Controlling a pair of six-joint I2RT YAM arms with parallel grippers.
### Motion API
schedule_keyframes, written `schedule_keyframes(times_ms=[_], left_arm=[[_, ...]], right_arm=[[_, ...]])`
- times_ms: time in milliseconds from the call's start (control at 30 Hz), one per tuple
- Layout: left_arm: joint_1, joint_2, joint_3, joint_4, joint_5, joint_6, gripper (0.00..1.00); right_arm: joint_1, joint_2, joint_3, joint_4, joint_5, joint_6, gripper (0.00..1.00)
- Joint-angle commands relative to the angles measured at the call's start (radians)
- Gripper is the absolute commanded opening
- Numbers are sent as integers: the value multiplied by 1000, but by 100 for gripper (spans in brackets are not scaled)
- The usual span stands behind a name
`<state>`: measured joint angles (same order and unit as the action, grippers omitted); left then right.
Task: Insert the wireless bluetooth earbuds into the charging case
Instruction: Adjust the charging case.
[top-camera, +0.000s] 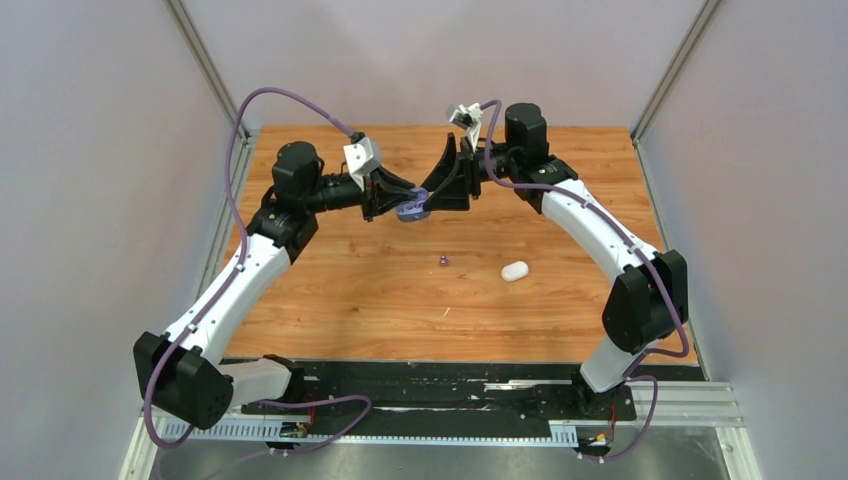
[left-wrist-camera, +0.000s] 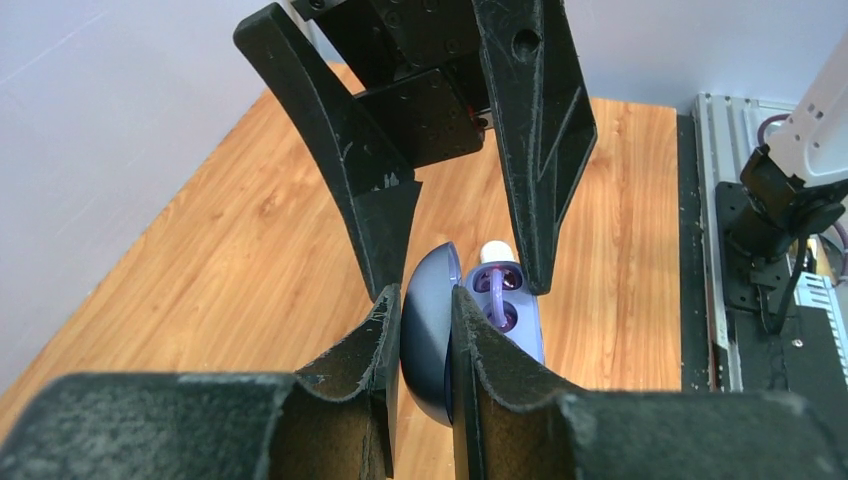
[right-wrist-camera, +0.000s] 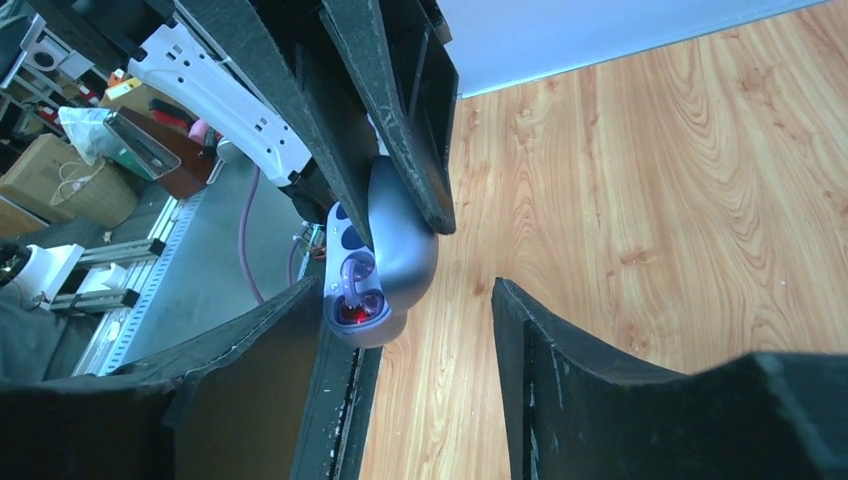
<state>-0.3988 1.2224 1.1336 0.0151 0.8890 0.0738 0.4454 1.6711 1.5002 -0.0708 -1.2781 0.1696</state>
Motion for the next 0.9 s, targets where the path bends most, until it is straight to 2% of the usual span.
schedule_keyframes(times_ms=[0, 233, 500, 600, 667, 767, 867], left_arm=[[-9, -4, 45, -52, 83, 45, 0], [-9, -2, 40, -68, 85, 51, 0], [-9, -5, 37, -27, 86, 14, 0], [-9, -6, 37, -23, 85, 5, 0], [-9, -6, 35, -20, 74, 0, 0], [-9, -5, 31, -21, 56, -13, 0], [-9, -2, 28, 4, 55, -30, 0]], right_arm=[[16, -26, 49, 9, 27, -40, 61], [10, -25, 56, 23, -4, 19, 63], [10, -28, 21, -4, 37, -23, 47], [10, -31, 17, -19, 36, -41, 38], [12, -32, 18, -27, 26, -51, 39], [12, -41, 13, -46, 20, -74, 45], [12, -48, 4, -63, 16, -99, 42]])
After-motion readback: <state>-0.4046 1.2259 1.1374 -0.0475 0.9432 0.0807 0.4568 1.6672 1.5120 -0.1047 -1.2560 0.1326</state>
